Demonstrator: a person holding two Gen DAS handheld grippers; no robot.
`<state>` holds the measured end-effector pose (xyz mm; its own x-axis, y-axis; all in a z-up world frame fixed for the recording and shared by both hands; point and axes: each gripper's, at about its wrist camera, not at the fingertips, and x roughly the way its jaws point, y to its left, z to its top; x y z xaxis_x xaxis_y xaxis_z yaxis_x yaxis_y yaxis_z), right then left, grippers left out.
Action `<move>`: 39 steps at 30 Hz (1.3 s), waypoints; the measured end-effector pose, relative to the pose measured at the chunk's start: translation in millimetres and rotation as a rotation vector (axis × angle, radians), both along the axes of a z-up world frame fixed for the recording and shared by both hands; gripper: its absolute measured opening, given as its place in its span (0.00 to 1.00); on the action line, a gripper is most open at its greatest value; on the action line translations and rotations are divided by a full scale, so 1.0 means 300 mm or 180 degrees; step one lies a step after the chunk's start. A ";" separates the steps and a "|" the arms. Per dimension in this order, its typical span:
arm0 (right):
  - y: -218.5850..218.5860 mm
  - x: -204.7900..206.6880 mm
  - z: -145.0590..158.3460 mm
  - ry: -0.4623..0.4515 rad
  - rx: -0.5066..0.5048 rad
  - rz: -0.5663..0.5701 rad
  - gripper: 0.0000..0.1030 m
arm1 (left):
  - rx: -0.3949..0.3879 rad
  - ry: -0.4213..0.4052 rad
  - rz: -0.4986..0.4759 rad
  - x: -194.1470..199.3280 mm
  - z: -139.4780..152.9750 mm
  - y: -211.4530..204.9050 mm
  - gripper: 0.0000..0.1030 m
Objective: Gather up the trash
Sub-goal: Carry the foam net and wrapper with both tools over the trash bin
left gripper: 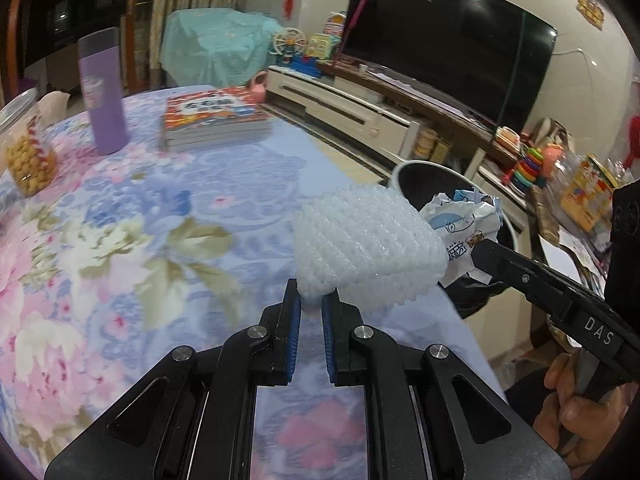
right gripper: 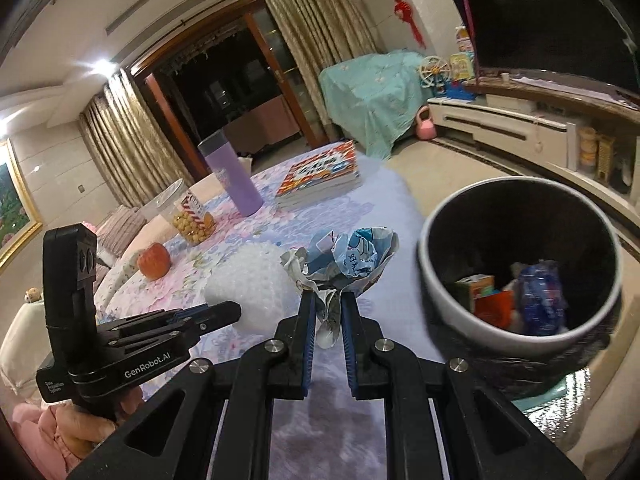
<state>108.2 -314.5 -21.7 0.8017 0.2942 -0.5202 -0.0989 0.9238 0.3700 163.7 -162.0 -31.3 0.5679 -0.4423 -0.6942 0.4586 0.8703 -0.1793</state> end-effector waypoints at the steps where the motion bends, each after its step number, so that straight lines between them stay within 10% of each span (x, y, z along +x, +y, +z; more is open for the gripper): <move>1: -0.013 -0.006 0.003 -0.0008 0.0001 -0.0025 0.12 | 0.0005 -0.0006 -0.0031 -0.004 0.004 -0.024 0.09; 39: -0.427 -0.057 0.024 0.0024 -0.0025 -0.0572 0.12 | 0.0311 -0.0070 -0.0517 0.063 0.042 -0.469 0.10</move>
<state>91.1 -442.5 -14.7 0.8371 0.1425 -0.5281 0.0708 0.9292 0.3629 182.5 -302.6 -18.9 0.5099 -0.4605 -0.7266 0.5975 0.7973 -0.0860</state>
